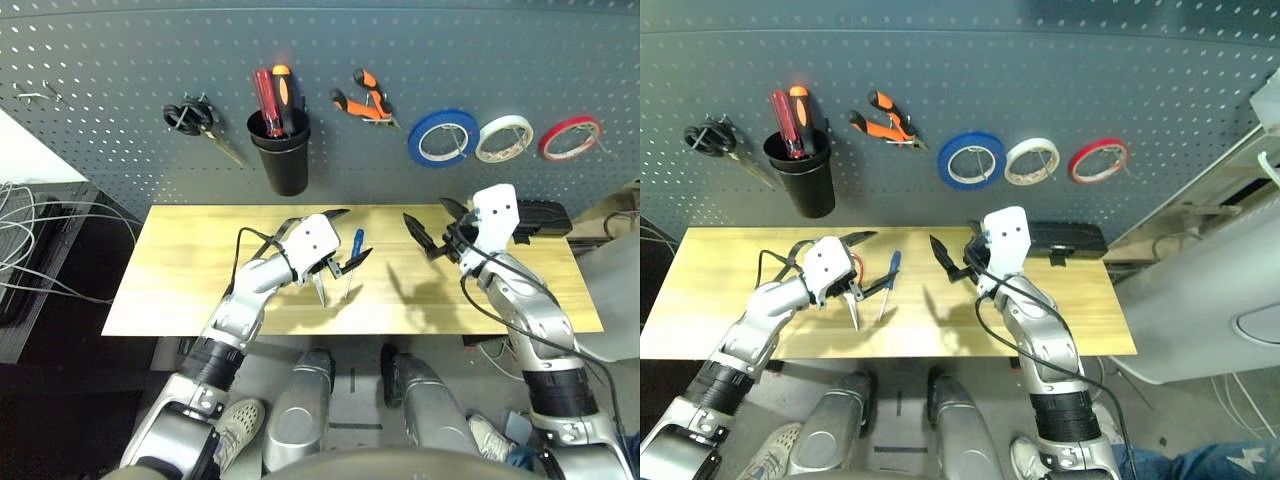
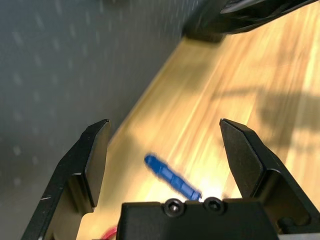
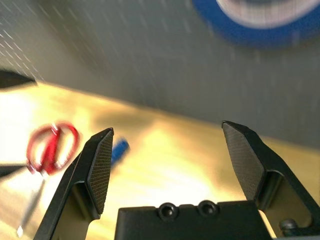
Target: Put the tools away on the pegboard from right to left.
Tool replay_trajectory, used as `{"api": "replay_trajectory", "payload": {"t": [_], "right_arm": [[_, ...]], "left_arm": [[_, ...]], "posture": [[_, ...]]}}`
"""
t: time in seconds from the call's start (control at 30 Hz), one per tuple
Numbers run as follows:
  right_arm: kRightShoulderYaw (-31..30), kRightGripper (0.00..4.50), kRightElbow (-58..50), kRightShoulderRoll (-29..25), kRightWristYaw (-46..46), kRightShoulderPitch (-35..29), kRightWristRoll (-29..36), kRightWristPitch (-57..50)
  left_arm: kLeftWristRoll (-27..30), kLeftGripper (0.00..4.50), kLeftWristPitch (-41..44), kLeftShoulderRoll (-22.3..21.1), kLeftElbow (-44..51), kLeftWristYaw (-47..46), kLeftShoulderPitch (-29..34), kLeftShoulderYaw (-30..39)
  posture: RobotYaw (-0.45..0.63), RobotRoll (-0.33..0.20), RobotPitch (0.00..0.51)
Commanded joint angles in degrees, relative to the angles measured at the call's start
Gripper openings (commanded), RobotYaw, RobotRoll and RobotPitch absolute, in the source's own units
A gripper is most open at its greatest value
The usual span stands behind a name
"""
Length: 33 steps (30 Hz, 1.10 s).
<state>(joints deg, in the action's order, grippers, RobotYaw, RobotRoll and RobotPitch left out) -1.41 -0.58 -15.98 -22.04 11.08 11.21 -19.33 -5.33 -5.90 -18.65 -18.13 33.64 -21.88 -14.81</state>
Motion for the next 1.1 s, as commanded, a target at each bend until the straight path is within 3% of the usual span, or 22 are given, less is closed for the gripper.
{"api": "replay_trajectory", "payload": {"t": [0.03, 0.43, 0.7, 0.9, 1.1], "right_arm": [[0.56, 4.45, 4.43, -1.25, -1.95, -0.14, -0.3, 0.46], [-3.18, 4.45, 4.71, -4.29, -9.99, -1.91, -0.11, -5.95], [-5.81, 4.45, 3.47, -2.79, -10.11, -1.07, -0.93, -8.29], [-6.42, 4.45, 1.24, -1.42, -8.83, 0.44, -0.8, -10.19], [-5.1, 4.5, -0.16, -2.57, -8.29, 0.46, -0.77, -10.74]], "left_arm": [[-2.6, 4.5, 4.17, 1.56, -5.84, -2.45, -1.72, -0.8], [-5.78, 4.5, 17.11, 8.41, -19.17, -6.32, -8.06, -1.8], [-5.99, 4.5, 21.63, 12.77, -27.34, -10.08, -10.61, -1.07], [-5.34, 4.5, 20.08, 16.29, -37.97, -14.13, -14.58, 0.43], [-4.56, 2.52, 14.71, 19.45, -44.78, -15.66, -18.0, 2.25]], "posture": [[0.16, 0.0, 0.246], [0.14, 0.0, 0.254], [0.1, 0.0, 0.259], [0.04, 0.0, 0.248], [0.02, 0.0, 0.24]]}}
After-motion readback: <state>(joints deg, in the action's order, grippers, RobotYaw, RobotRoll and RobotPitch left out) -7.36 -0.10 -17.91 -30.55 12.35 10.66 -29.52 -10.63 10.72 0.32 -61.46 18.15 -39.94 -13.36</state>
